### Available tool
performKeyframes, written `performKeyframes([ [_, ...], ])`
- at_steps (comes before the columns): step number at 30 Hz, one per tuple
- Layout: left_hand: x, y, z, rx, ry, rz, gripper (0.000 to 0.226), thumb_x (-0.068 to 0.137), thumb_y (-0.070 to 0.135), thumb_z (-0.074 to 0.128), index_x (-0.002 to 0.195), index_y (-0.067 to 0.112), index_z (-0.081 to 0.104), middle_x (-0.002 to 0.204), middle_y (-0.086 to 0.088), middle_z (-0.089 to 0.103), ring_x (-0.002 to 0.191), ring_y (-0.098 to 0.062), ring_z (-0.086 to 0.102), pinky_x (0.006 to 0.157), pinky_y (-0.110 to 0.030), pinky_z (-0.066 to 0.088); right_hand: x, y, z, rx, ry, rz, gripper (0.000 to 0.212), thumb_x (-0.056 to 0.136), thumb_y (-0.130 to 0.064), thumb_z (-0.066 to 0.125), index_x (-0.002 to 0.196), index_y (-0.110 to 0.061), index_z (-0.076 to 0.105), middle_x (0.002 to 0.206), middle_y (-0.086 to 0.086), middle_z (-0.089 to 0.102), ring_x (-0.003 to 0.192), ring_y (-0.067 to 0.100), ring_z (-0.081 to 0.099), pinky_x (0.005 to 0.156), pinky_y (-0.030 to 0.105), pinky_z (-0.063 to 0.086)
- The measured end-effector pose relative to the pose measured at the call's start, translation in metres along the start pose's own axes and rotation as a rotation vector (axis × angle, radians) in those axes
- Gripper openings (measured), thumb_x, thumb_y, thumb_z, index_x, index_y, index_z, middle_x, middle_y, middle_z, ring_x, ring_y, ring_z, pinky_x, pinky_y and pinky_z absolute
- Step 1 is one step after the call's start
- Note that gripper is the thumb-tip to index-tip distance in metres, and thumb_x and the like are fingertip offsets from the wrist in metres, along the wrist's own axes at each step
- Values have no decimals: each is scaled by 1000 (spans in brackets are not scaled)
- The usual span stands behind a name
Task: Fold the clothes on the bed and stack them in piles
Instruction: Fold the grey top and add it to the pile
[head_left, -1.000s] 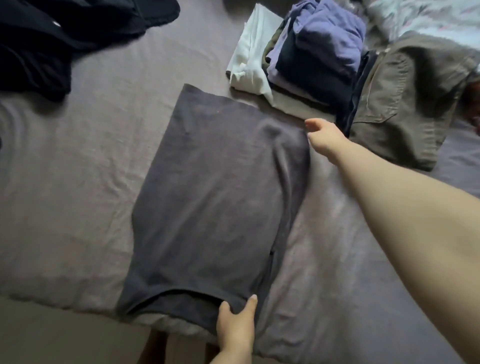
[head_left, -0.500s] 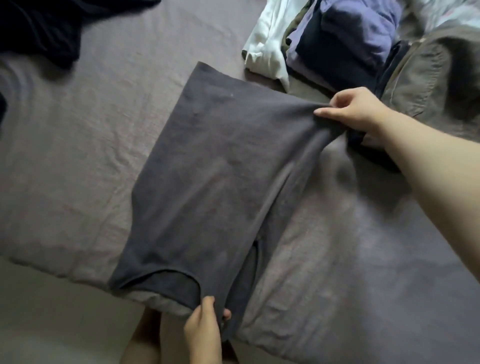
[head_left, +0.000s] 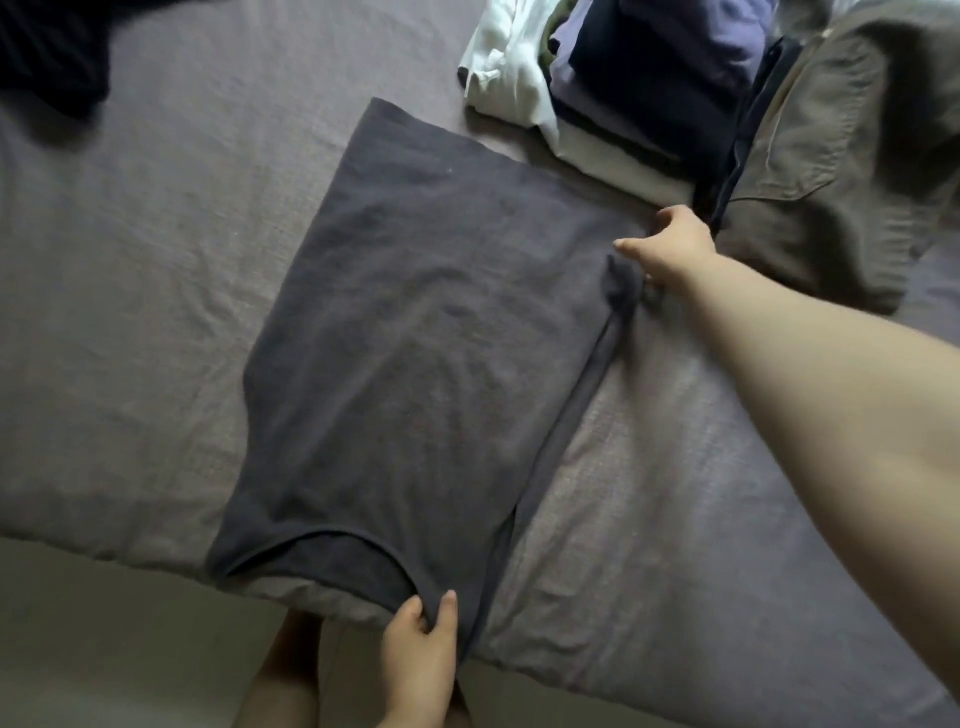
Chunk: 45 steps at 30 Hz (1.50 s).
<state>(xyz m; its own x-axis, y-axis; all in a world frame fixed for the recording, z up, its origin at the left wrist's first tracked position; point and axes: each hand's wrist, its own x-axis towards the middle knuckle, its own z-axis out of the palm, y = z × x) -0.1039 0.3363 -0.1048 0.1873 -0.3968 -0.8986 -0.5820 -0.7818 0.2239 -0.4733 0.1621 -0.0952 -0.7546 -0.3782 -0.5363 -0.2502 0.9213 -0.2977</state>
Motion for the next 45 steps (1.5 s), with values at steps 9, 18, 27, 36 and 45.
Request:
performKeyframes([
  [9,4,11,5,638,121,949,28,66,39,70,83,26,52,81,6,49,78,-19,54,66,-33,49,-18,5,16,151,73,183,78,75,-39,77,134,-4,40,134,12,49,116,28,56,93,44,52],
  [18,18,40,19,955,-115,1046,48,47,11,85,88,16,61,73,1,56,64,-17,60,46,-25,43,-19,16,24,404,219,190,30,84,-16,72,112,-11,61,113,3,61,109,18,58,90,26,49],
  [27,16,56,-12,1064,-239,894,49,87,49,58,120,18,41,120,-3,48,114,-23,47,87,-36,43,-21,29,42,287,190,178,64,85,-39,68,136,-8,48,140,9,50,129,27,48,106,35,41],
  [36,9,50,-13,1228,-185,780,26,84,27,64,104,12,58,106,-10,57,97,-28,59,66,-34,39,-16,23,44,274,226,213,47,87,-27,63,129,-8,54,130,11,57,109,27,59,84,34,52],
  [45,40,71,-121,259,48,672,48,79,35,27,98,9,62,97,-12,68,94,-34,60,73,-35,42,-58,-110,43,162,313,-213,20,86,-23,53,72,-9,55,76,13,50,75,23,46,75,32,39],
])
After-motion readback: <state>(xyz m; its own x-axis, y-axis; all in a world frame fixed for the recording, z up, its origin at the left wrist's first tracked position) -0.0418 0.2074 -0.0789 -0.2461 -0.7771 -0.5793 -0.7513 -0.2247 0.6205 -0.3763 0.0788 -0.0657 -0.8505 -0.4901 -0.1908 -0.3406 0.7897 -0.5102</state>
